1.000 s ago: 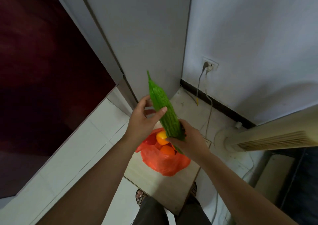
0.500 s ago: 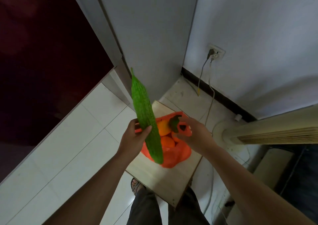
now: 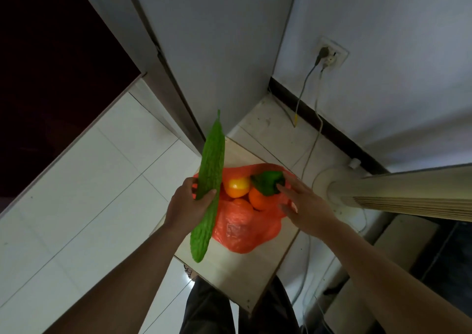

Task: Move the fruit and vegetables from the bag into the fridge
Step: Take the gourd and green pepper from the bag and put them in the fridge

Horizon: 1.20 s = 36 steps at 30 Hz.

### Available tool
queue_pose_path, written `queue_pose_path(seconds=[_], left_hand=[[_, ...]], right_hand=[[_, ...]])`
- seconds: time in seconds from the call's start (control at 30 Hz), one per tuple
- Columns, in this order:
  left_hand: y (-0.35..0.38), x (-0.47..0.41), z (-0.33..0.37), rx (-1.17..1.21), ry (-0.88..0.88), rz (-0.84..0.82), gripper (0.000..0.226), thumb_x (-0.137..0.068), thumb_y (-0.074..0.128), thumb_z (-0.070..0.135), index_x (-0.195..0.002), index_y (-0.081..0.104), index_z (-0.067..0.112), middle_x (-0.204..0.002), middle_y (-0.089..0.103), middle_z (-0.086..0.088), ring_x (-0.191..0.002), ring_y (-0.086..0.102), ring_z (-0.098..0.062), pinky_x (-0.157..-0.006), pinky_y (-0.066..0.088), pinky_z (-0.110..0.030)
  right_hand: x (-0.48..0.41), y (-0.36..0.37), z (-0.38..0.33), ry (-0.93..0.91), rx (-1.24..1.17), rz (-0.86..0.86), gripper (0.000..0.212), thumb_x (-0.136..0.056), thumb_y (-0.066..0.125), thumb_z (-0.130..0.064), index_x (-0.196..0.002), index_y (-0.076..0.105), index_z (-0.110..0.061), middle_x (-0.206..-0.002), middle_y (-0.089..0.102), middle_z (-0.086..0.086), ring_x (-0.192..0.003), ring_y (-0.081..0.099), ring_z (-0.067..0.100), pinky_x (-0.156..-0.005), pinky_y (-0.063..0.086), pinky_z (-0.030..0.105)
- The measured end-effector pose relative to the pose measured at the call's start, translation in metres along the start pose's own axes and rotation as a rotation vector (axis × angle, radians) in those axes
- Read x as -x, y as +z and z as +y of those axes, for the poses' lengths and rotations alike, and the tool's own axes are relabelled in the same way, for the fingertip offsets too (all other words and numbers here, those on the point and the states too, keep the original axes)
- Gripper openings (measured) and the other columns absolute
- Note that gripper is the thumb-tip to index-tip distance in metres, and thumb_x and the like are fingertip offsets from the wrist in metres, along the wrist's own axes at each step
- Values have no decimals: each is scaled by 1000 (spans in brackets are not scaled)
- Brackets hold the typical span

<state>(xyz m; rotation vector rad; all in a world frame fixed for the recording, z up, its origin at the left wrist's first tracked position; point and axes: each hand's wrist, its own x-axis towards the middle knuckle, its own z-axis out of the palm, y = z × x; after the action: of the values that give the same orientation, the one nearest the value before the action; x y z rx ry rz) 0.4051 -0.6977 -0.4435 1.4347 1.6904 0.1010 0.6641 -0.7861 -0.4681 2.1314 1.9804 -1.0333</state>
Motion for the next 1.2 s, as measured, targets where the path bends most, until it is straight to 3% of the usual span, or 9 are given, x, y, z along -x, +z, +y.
queue_pose_path(seconds=[0.1, 0.27, 0.47, 0.7, 0.87, 1.03, 1.2], left_hand=[[4, -6, -6, -60, -23, -34, 52, -82, 63, 45, -124, 48, 18, -109, 61, -1, -89, 61, -21, -73, 51, -36], [8, -11, -6, -122, -20, -66, 55, -82, 62, 46, -127, 47, 17, -112, 60, -2, -94, 59, -20, -74, 48, -32], [13, -17, -9, -188, -21, -98, 59, -83, 59, 50, -131, 44, 19, -117, 58, 0, -101, 56, -18, -75, 42, -29], [17, -23, -22, -171, -59, -119, 60, -83, 59, 50, -131, 43, 19, -118, 58, -1, -101, 57, -18, -76, 47, -31], [22, -25, -29, -197, -71, -133, 60, -84, 58, 49, -132, 42, 17, -118, 57, -2, -102, 56, -19, -77, 46, -31], [26, -22, -33, -208, -74, -141, 60, -84, 58, 50, -132, 42, 18, -118, 57, -2, -102, 56, -19, -76, 44, -31], [15, -14, -25, -176, -57, -137, 60, -83, 60, 49, -132, 42, 18, -119, 57, -2, -104, 56, -20, -82, 49, -36]], right_hand=[[0, -4, 6, 37, -100, 10, 59, -93, 48, -39, -145, 25, -24, -156, 12, -6, -138, 28, 18, -106, 35, 32], [-22, -6, -9, 124, -282, 171, 66, -86, 58, -41, -142, 29, -23, -142, 40, -4, -123, 46, 17, -96, 40, 27], [-56, 9, -30, 214, -135, 130, 76, -80, 63, -39, -144, 24, -22, -149, 27, -1, -132, 33, 21, -100, 39, 35], [-75, 19, -31, 202, -123, 257, 73, -77, 68, -35, -139, 33, -20, -146, 29, 2, -131, 33, 23, -101, 39, 37], [-88, 22, -24, 238, -127, 207, 78, -80, 67, -32, -144, 23, -23, -151, 26, 0, -137, 25, 22, -106, 33, 39], [-85, 23, -21, 238, -82, 249, 73, -78, 69, -34, -140, 33, -23, -141, 32, 2, -126, 33, 22, -94, 41, 35], [-56, 13, -27, 213, -171, 297, 71, -73, 70, -41, -135, 38, -25, -136, 35, 0, -121, 38, 20, -87, 39, 27]])
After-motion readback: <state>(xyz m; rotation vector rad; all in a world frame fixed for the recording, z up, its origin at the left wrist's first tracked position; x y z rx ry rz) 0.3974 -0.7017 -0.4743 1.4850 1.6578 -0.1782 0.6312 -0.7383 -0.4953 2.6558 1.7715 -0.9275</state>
